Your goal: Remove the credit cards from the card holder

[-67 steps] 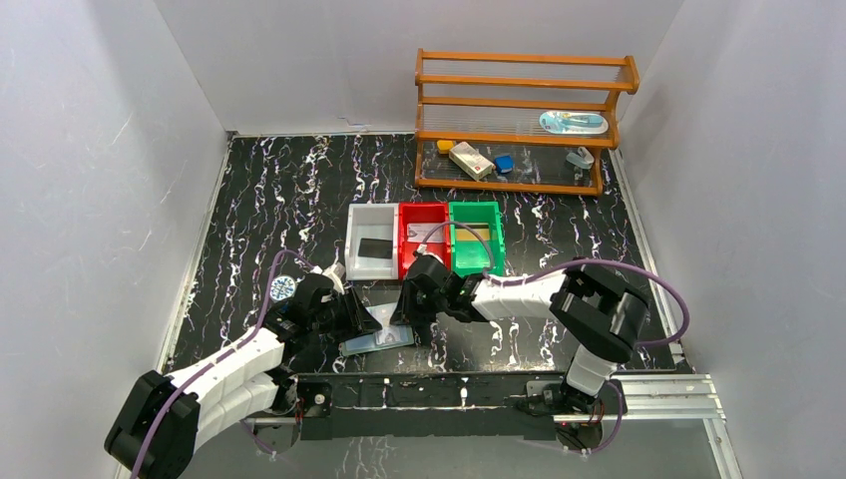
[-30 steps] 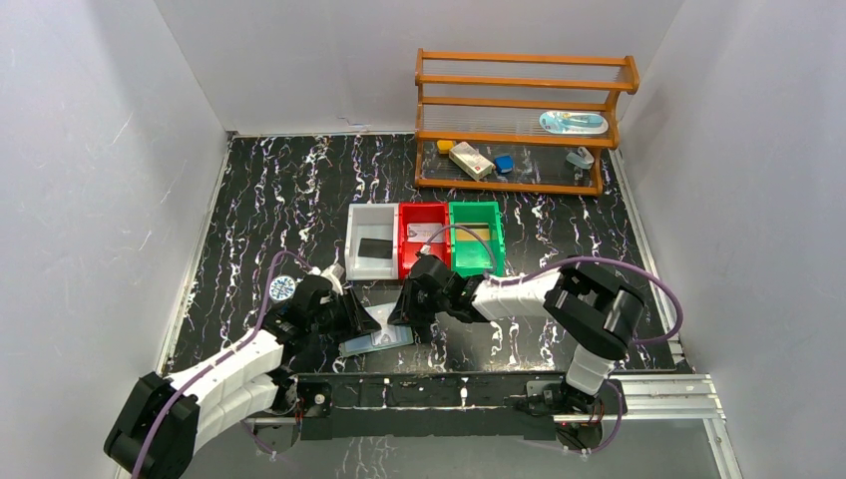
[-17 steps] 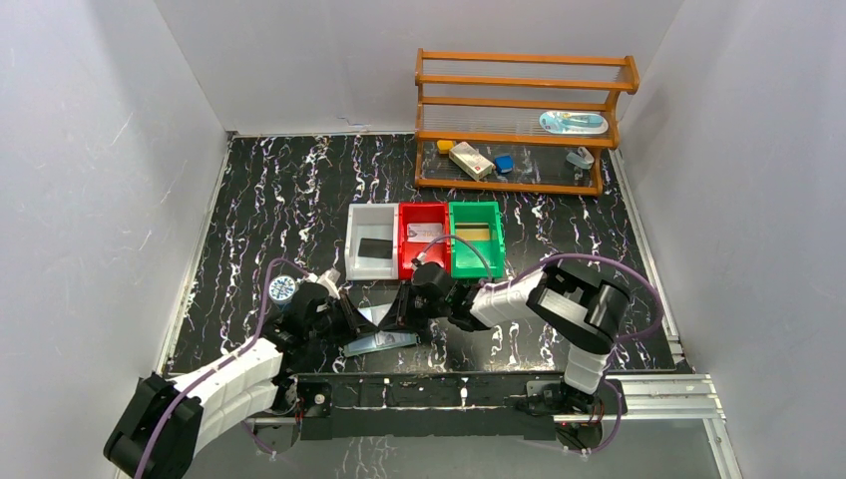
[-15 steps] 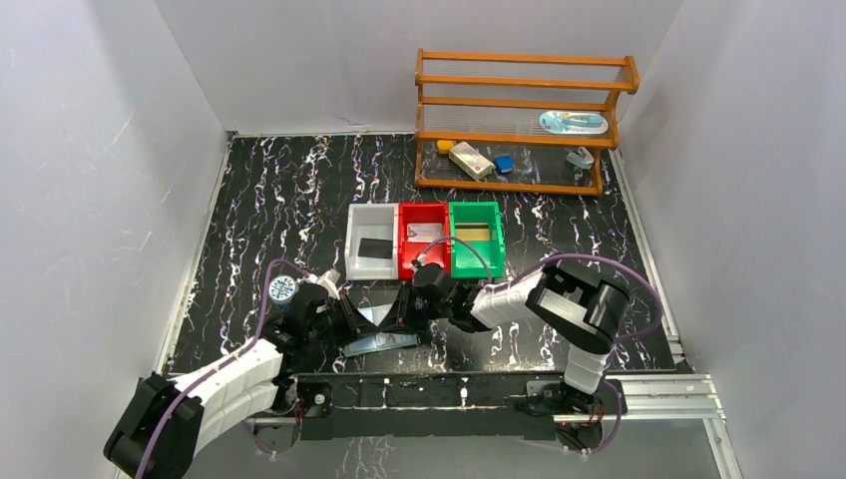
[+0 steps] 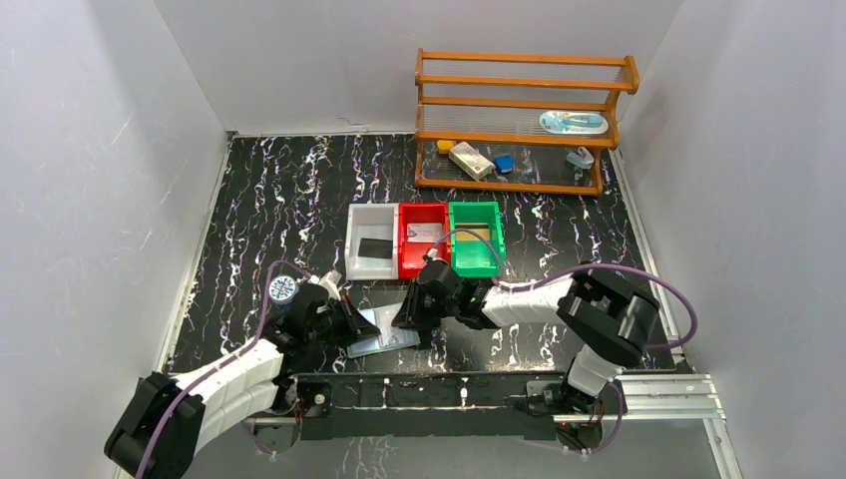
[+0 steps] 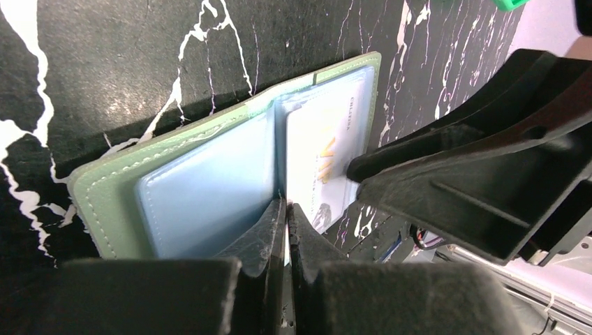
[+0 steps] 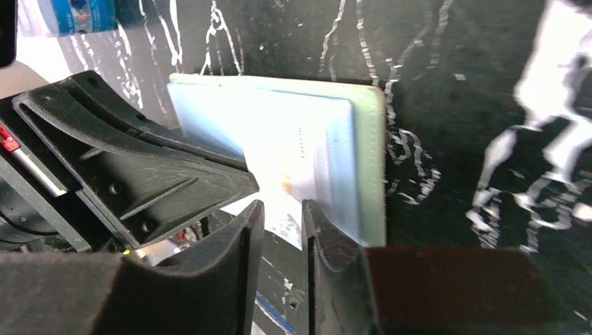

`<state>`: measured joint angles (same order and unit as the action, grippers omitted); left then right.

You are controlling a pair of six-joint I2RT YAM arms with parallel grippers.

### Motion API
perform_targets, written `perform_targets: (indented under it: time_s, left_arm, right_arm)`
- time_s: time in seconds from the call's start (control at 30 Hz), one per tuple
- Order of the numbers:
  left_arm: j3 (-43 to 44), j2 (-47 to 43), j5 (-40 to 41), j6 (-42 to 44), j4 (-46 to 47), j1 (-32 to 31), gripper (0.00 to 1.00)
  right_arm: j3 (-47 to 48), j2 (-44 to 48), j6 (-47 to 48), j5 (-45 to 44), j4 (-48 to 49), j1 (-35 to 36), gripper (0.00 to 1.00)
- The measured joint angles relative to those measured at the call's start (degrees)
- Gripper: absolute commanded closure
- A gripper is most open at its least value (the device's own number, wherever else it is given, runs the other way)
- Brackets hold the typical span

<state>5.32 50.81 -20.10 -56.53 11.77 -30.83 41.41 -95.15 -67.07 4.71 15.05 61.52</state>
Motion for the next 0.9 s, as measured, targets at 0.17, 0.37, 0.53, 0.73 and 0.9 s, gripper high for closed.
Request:
perform_targets:
  time_s: [0.17,0.37,0.53,0.73,0.9]
  left_arm:
    - [0.04,0.00,-0.33,0.44,-0.04,0.00,1.00]
    - [0.09,-0.02,-0.37,0.68,-0.13,0.00,1.00]
    - [0.28,-0.42,-0.44,1.14,-0.96,0.00,1.00]
    - [1.18,-2.16,0.07,2.10,-4.79,0.00,1.00]
    - [2.67,-3.41,1.55,2.95,-9.05,-0.04,1.00]
  right_arm:
    - [0.48,3.91,2.34,-4.39,-7.13,-0.44,0.63]
    - [0.50,3.76,3.10,-4.42,-8.81,-0.66,0.65]
    - [0.92,2.10,3.26,-2.64,-7.41,-0.70,0.68]
    - [2.10,0.90,3.61,-2.64,-7.80,-0.76,0.80]
    - [2.36,0.90,3.91,-3.61,-9.35,-0.76,0.84]
